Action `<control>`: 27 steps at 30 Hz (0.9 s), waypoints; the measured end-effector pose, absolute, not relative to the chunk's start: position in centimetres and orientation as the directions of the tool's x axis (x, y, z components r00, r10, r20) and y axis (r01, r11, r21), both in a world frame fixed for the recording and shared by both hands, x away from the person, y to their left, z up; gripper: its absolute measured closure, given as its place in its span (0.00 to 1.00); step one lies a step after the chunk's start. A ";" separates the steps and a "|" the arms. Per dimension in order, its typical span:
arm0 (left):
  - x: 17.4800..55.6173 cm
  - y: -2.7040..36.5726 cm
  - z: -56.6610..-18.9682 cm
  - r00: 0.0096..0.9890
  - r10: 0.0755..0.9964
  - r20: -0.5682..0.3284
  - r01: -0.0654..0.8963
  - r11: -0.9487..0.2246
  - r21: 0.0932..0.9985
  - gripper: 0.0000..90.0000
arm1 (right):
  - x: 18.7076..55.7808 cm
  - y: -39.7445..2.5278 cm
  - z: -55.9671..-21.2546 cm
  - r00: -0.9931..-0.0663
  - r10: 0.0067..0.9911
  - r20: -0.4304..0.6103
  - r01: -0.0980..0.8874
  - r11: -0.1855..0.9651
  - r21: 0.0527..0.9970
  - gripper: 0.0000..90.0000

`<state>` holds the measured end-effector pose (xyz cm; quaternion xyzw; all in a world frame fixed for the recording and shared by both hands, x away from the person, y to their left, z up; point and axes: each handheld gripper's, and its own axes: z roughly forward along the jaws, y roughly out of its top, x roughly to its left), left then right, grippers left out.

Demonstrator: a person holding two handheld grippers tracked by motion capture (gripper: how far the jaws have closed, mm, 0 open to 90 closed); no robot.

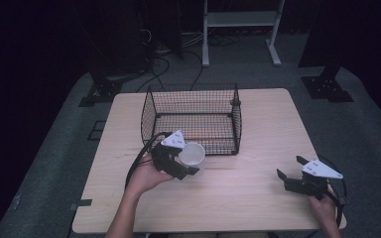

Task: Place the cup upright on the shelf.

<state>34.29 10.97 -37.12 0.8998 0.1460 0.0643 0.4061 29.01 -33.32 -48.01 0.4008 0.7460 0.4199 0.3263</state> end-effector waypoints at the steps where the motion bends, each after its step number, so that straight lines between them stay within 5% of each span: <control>1: 34.3 11.0 -37.0 0.949 0.315 -0.008 0.213 -0.624 0.752 0.24 | 29.0 -33.3 -48.0 -0.465 0.873 -0.149 0.325 0.325 0.888 0.15; 27: 37.0 11.8 -34.0 0.947 0.322 -0.007 0.225 -0.647 0.729 0.24 | 29.0 -33.4 -48.0 -0.464 0.873 -0.147 0.322 0.321 0.890 0.15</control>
